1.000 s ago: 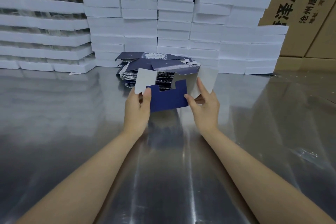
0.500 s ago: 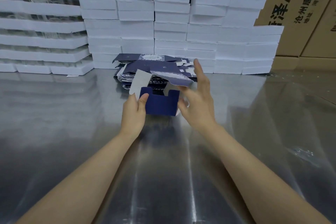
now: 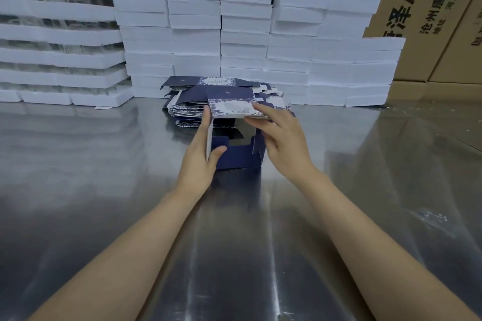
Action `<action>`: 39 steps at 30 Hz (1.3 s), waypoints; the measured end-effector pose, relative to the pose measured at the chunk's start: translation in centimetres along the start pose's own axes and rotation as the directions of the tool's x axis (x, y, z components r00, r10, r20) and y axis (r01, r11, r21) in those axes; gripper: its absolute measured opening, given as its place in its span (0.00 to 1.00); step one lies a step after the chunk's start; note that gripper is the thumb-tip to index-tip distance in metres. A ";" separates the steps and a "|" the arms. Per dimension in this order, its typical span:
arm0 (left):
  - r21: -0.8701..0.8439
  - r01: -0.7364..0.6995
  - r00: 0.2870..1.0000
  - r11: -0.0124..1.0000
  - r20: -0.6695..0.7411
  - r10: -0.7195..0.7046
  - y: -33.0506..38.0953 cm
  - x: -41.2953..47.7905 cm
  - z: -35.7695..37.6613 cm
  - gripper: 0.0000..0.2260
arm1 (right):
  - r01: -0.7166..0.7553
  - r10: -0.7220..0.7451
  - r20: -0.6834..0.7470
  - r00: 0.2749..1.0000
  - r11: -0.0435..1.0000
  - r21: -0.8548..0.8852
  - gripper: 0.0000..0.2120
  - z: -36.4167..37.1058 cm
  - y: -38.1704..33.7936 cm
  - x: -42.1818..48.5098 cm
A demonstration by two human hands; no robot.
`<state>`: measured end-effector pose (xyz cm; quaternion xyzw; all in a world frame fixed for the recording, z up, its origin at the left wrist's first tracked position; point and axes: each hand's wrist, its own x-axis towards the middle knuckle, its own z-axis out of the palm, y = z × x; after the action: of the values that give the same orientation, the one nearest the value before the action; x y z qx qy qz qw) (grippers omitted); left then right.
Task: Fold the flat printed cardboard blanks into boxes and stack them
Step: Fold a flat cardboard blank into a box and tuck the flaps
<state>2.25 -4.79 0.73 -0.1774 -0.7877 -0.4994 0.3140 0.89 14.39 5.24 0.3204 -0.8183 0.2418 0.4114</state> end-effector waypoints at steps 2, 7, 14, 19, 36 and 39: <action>0.071 -0.093 0.994 0.993 0.065 0.089 0.1 -0.2 0.3 0.35 | 0.036 -0.048 -0.086 0.995 0.991 -0.132 0.27 1.2 1.2 -0.5; 0.381 -0.130 0.985 0.916 0.159 0.074 0.0 0.4 0.7 0.49 | -0.039 0.047 -0.134 0.990 0.997 0.065 0.23 3.7 3.2 -1.6; 0.457 -0.296 0.914 0.838 0.392 0.109 -1.1 -0.1 1.8 0.48 | -0.048 0.060 -0.212 0.975 0.997 0.060 0.21 3.8 2.9 -1.9; 0.374 -0.201 0.957 0.905 0.272 0.100 -1.2 0.0 1.4 0.30 | 0.014 -0.011 -0.178 0.984 1.000 0.016 0.26 3.6 2.0 -2.1; 0.092 -0.032 0.998 0.995 -0.052 0.037 -1.3 0.4 0.5 0.18 | -0.174 0.196 -0.009 0.981 0.887 0.427 0.16 2.1 0.9 -2.4; -0.013 0.048 0.997 0.999 -0.054 -0.049 -1.1 0.4 0.6 0.27 | -0.112 0.108 0.029 0.994 0.938 0.328 0.20 2.1 1.6 -2.5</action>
<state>1.12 -4.74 0.13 -0.1463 -0.7801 -0.5161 0.3221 -0.18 14.93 1.80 0.3396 -0.7854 0.3957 0.3336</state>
